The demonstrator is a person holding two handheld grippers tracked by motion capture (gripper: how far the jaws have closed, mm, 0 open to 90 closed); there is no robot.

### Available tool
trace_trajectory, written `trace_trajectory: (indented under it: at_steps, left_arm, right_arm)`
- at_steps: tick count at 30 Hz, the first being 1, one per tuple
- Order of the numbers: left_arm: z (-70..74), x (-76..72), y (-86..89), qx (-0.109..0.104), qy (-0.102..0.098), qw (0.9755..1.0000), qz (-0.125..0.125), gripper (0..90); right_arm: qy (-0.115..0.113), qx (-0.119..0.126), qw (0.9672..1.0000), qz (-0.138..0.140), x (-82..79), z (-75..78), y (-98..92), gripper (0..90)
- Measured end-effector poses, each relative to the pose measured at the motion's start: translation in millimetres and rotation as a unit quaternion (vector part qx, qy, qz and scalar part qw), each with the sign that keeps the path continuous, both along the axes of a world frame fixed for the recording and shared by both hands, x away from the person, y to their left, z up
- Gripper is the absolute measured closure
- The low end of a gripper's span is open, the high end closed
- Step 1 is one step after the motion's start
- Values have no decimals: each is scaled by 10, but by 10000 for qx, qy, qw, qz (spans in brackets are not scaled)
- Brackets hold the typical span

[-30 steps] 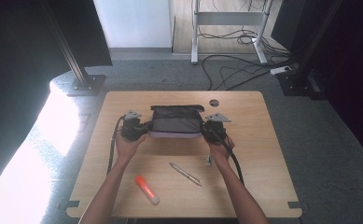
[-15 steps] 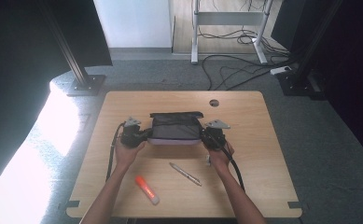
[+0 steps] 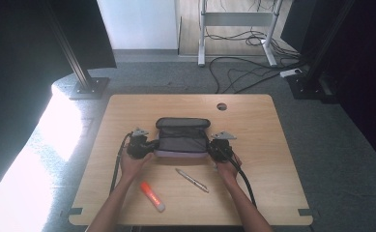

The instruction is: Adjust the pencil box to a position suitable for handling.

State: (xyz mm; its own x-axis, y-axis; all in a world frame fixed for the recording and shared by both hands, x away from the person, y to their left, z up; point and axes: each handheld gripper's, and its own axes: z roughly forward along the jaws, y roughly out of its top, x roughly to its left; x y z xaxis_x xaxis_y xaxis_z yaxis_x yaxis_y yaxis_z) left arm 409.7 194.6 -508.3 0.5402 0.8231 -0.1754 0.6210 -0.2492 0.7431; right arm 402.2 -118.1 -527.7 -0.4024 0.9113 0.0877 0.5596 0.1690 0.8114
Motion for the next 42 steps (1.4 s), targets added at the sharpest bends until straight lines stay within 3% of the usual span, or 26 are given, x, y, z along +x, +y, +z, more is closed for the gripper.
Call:
trace_trajectory:
  at_steps: [6, 22, 24, 25, 26, 27, 29, 31, 33, 34, 42]
  left_arm:
    - [-99, 21, -9, 35, 203, 9998, -39, 840]
    - [-179, 54, -9, -5, 238, 9997, 6, 822]
    - [-172, 51, 0, -33, 231, 9997, -19, 776]
    - [-154, 46, 12, -164, 256, 9995, -22, 687]
    - [-154, 46, 12, -164, 256, 9995, -22, 618]
    - [-129, 36, 17, -226, 246, 9994, 29, 618]
    - [-70, 12, 22, -251, 115, 9995, 150, 418]
    - [-47, 3, 35, -315, 76, 9993, 175, 357]
    - [-35, -5, 42, -321, 43, 9993, 184, 343]
    - [-16, -16, 52, -321, 8, 9993, 202, 325]
    - [116, -111, 108, -329, -162, 9992, 155, 316]
  right_arm:
    - [162, -151, 9997, 54, -14, -128, 17, 855]
    - [156, -124, 9997, 150, 4, -159, 4, 808]
    - [169, -97, 9997, 163, 5, -159, -1, 763]
    - [171, -48, 9997, 157, 4, -156, -7, 636]
    - [171, -48, 9997, 157, 4, -156, -7, 636]
    - [167, -23, 9997, 164, 3, -154, -7, 602]
    - [94, 18, 9998, 158, -17, -137, -8, 498]
    - [25, 60, 9999, 106, -28, -118, -9, 459]
    - [-12, 70, 9999, 97, -33, -108, -12, 446]
    - [-138, 105, 9998, 90, -43, -74, -22, 419]
    - [-242, 298, 9990, 223, -93, 63, -107, 394]
